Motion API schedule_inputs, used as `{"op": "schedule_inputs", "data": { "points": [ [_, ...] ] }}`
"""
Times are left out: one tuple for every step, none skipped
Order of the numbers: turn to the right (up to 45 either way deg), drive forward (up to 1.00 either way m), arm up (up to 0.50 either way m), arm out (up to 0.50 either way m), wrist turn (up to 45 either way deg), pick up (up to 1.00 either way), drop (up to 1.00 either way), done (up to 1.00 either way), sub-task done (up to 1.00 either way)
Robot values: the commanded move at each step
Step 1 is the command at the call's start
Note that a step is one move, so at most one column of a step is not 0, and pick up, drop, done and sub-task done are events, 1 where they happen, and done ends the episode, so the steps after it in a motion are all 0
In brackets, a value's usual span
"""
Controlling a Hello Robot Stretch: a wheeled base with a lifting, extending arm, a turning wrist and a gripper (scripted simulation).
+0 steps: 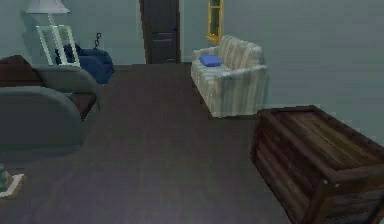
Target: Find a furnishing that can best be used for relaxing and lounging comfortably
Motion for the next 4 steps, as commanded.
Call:
{"op": "schedule_inputs", "data": {
  "points": [
    [0.0,1.0,0.0,0.0,0.0,0.0,0.0,0.0,0.0],
    [3.0,0.0,0.0,0.0,0.0,0.0,0.0,0.0,0.0],
    [0.0,0.9,0.0,0.0,0.0,0.0,0.0,0.0,0.0],
    [9.0,0.0,0.0,0.0,0.0,0.0,0.0,0.0,0.0]
  ]
}}
